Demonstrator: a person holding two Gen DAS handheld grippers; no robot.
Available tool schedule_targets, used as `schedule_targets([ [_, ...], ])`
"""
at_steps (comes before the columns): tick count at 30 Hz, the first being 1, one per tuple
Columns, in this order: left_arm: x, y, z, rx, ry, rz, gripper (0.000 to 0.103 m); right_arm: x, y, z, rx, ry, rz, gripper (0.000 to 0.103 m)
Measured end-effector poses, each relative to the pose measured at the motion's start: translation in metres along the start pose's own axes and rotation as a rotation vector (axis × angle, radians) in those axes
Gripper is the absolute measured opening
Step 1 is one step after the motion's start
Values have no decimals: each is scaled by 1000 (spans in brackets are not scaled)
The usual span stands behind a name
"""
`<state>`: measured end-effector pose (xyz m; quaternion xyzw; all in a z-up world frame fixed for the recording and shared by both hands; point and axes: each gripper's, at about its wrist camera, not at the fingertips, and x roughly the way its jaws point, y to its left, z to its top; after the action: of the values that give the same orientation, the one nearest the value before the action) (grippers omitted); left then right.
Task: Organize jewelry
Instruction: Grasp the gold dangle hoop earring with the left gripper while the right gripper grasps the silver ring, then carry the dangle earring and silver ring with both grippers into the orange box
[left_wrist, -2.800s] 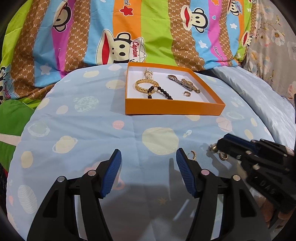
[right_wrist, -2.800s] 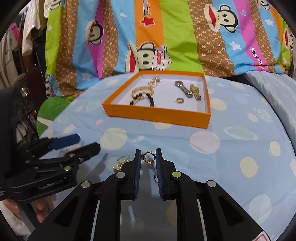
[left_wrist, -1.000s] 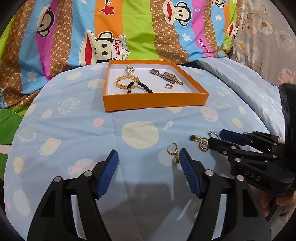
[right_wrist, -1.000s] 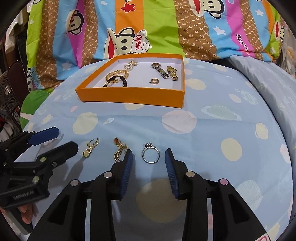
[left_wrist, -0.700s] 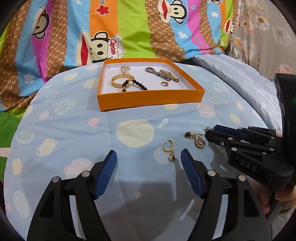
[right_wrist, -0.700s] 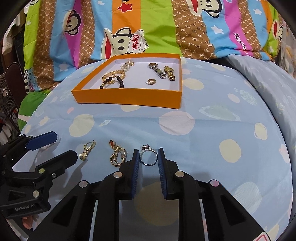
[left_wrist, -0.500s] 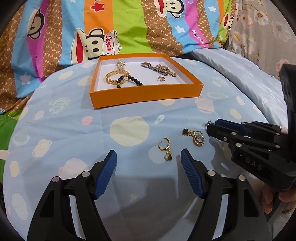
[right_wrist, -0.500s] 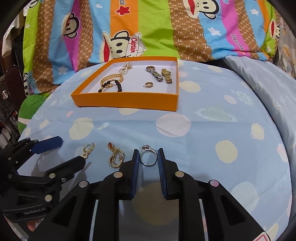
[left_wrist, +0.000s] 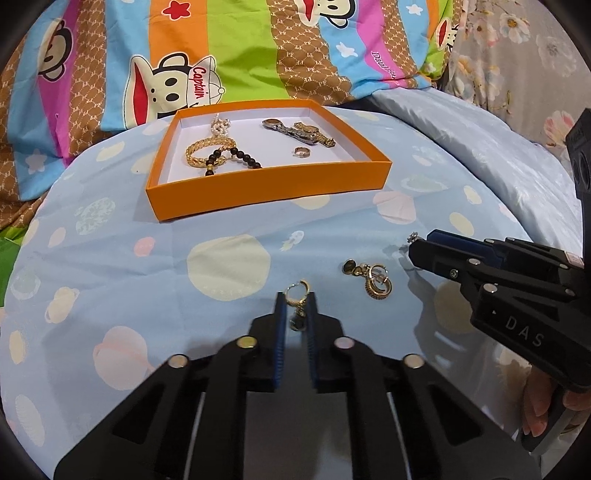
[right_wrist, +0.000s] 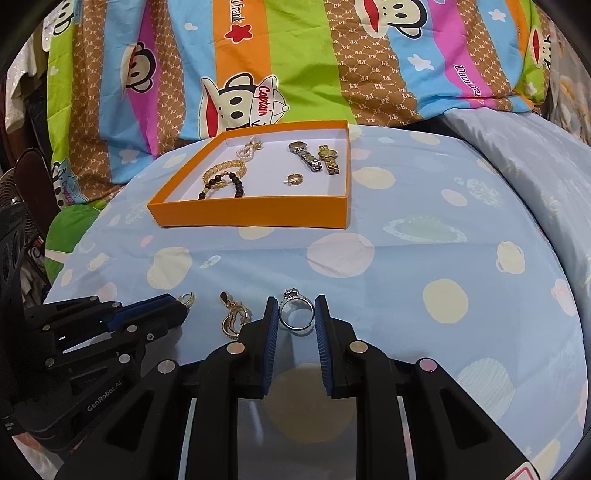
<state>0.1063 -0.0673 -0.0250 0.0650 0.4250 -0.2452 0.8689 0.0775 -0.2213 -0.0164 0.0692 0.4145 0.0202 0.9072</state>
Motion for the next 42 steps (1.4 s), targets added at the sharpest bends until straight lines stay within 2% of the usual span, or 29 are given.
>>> schedule_targets([
  [3, -2, 2, 0, -7, -10, -13, 4, -2, -1, 0, 2, -7, 3, 19],
  [13, -34, 12, 4, -30, -71, -47, 4, -22, -6, 8, 23, -69, 29, 19],
  [17, -58, 27, 27, -25, -140, -21, 4, -34, -5, 36, -9, -108, 45, 19],
  [23, -72, 53, 91, -31, -246, 58, 4, -30, -3, 100, -21, -176, 64, 19],
  [26, -57, 58, 122, -40, -250, 50, 4, -13, -4, 122, 3, -173, 84, 19],
  [32, 12, 56, 167, -57, -163, 11, 4, 43, -10, 141, 42, -100, 98, 19],
  [36, 59, 55, 177, -75, -94, 8, 4, 80, -13, 140, 42, -34, 92, 19],
  [42, 99, 52, 181, -81, -38, 12, 5, 107, -11, 137, 17, 11, 94, 19],
])
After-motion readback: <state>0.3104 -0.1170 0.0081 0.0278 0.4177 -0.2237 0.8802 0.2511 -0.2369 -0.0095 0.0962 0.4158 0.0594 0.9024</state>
